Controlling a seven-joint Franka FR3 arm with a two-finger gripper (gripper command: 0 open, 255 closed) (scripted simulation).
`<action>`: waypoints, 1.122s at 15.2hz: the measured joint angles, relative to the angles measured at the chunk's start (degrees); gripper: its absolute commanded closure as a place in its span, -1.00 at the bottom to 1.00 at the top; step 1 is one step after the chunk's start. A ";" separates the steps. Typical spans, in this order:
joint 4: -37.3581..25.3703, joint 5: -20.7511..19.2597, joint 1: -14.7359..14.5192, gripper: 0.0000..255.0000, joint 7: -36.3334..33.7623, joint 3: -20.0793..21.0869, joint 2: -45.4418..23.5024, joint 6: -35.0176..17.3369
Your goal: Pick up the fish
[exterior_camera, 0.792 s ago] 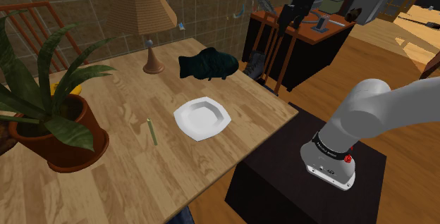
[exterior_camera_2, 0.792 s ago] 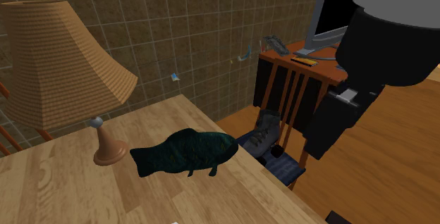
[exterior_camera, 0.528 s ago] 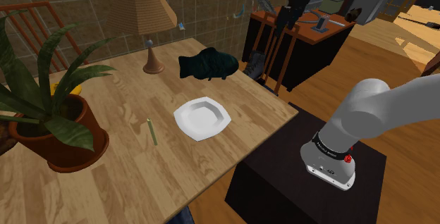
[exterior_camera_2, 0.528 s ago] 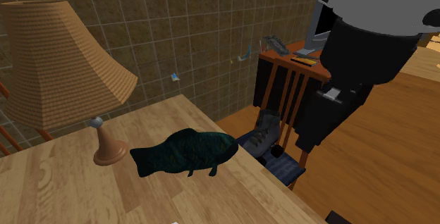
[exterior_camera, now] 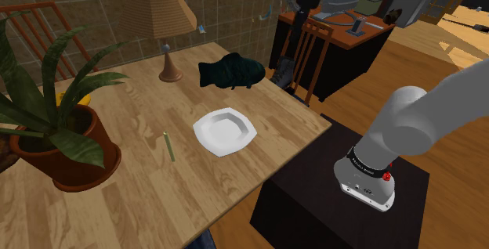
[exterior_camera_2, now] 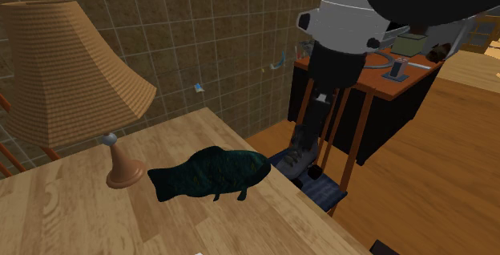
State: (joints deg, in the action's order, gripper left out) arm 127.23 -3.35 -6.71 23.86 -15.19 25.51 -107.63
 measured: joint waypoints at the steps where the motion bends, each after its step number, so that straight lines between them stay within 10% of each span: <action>1: -0.67 0.79 -0.79 -1.00 2.98 -1.04 -1.87 -0.97; 9: -14.73 11.65 -5.51 -1.00 28.50 -7.54 -22.07 -2.90; 17: -33.94 22.79 -3.82 -1.00 50.19 -5.64 -42.74 2.34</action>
State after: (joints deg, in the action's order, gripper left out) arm 93.29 19.44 -10.53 74.04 -20.83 -17.23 -105.29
